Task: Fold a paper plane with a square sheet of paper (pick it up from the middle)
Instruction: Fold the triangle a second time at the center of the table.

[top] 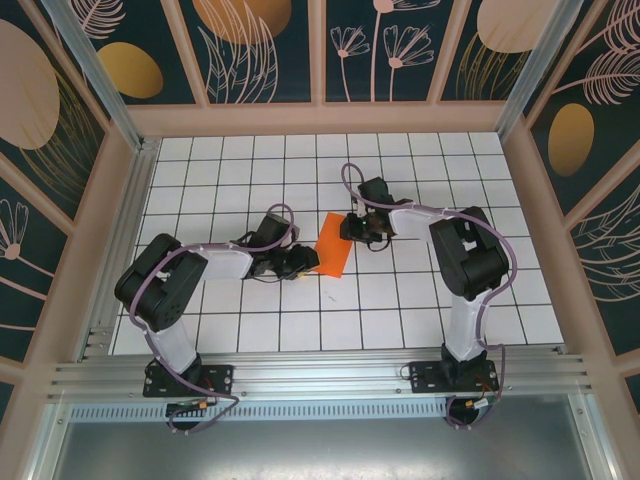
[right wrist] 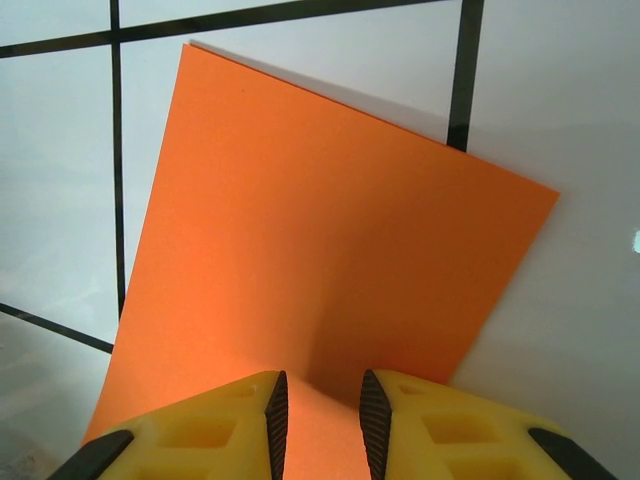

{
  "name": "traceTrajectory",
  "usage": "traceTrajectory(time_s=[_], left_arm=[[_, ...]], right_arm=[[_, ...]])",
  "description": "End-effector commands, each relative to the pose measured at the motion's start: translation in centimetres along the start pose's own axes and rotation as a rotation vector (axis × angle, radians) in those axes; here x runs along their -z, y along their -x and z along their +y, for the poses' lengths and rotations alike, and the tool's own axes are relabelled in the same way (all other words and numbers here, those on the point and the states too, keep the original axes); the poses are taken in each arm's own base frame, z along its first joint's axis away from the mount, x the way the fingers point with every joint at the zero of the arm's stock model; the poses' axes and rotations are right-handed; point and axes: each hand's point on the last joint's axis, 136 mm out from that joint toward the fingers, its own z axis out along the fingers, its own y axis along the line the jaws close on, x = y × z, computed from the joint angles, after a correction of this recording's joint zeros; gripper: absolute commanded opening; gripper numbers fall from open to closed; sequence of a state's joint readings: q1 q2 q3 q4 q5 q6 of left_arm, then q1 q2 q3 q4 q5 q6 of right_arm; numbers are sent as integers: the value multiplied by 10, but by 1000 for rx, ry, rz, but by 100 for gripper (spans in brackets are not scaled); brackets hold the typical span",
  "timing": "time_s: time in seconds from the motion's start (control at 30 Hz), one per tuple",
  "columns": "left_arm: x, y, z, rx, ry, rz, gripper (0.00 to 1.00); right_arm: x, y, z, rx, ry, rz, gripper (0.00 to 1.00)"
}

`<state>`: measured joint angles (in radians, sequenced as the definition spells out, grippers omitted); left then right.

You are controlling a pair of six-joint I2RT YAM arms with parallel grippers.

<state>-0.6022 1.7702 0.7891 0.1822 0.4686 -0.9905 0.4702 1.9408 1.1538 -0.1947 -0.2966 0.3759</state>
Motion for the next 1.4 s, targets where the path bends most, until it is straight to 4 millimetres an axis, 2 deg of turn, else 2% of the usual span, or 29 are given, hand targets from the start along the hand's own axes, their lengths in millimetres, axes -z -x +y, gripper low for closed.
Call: traceTrajectory(time_s=[0.0, 0.2, 0.4, 0.5, 0.6, 0.8, 0.87, 0.93, 1.03, 1.37], left_arm=[[0, 14, -16, -13, -33, -46, 31], [0, 18, -4, -3, 23, -75, 18], [1, 24, 7, -19, 100, -106, 3], [3, 24, 13, -31, 132, -105, 1], [2, 22, 16, -34, 146, -98, 0], [2, 25, 11, -43, 132, -100, 0], [3, 26, 4, -50, 109, -100, 3], [3, 26, -10, -57, 48, -96, 15], [5, 27, -34, -64, -69, -91, 26], [-3, 23, -71, -92, -227, -52, 35]], right_arm=[[-23, -41, -22, -48, -49, 127, 29], [-18, -35, -16, -46, -27, 108, 29], [0, -19, 7, -36, 59, 58, 31], [13, -8, 19, -31, 94, 26, 31], [16, -6, 25, -32, 120, 23, 30], [-2, -16, 13, -56, 84, 69, 26], [-5, -19, 8, -64, 62, 77, 25], [-9, -22, 3, -69, 47, 87, 25], [-12, -27, 0, -77, 43, 97, 25], [-15, -31, -2, -92, 48, 104, 24]])
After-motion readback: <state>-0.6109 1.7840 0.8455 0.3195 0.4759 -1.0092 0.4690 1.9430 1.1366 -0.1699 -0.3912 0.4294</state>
